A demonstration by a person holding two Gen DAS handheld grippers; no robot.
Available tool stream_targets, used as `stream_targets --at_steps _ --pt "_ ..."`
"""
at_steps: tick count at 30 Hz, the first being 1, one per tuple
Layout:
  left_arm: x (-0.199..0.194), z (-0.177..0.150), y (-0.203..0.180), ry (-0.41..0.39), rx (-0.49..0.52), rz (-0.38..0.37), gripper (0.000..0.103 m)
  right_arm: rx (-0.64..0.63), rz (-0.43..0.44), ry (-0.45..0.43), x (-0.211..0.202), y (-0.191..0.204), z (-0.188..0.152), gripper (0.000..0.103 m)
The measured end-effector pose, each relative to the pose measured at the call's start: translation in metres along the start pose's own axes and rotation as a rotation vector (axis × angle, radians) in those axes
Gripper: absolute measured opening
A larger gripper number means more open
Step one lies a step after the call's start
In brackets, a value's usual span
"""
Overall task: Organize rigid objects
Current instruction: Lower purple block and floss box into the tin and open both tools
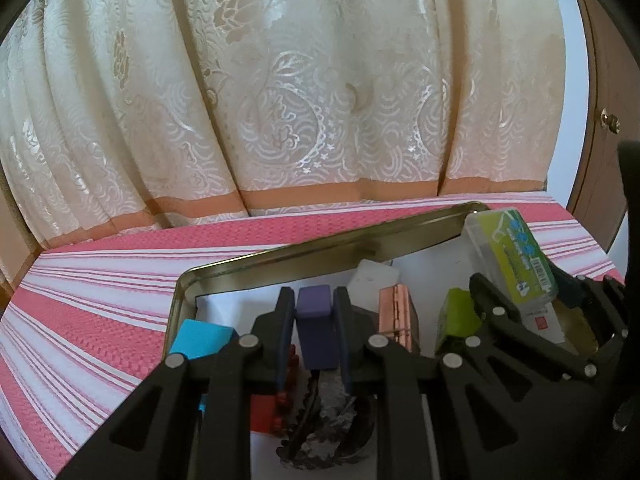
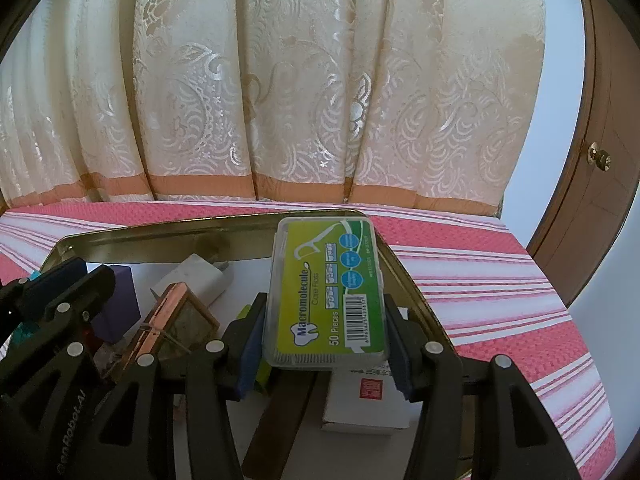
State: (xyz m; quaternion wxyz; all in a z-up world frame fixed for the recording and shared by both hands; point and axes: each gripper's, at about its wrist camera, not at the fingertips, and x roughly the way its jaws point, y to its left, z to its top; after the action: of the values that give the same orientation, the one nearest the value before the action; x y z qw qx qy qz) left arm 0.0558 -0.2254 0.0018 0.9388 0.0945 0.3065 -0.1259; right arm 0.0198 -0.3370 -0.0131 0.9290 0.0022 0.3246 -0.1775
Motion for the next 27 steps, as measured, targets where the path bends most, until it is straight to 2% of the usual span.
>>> stream_targets --at_steps 5,9,16,19,20,22,27 --pt "0.001 0.001 0.0 0.014 0.005 0.003 0.018 -0.007 -0.006 0.003 0.001 0.0 0.001 0.056" --pt "0.007 0.003 0.002 0.067 -0.003 -0.008 0.018 -0.014 -0.006 0.01 0.004 0.002 0.003 0.056" --pt "0.011 0.003 0.004 0.087 -0.01 0.012 0.019 -0.053 -0.01 0.006 0.005 0.006 0.004 0.056" --pt "0.015 0.002 0.006 0.133 -0.021 -0.01 0.021 -0.071 -0.006 0.001 0.004 0.008 0.004 0.057" --pt "0.016 0.002 0.007 0.148 -0.026 -0.019 0.023 -0.071 0.003 0.0 0.004 0.008 0.004 0.057" --pt "0.015 0.002 0.007 0.155 -0.023 -0.007 0.041 -0.073 0.019 0.0 0.003 0.007 0.004 0.057" --pt "0.015 0.002 0.006 0.162 -0.021 0.022 0.043 -0.074 0.026 0.002 0.003 0.008 0.003 0.058"
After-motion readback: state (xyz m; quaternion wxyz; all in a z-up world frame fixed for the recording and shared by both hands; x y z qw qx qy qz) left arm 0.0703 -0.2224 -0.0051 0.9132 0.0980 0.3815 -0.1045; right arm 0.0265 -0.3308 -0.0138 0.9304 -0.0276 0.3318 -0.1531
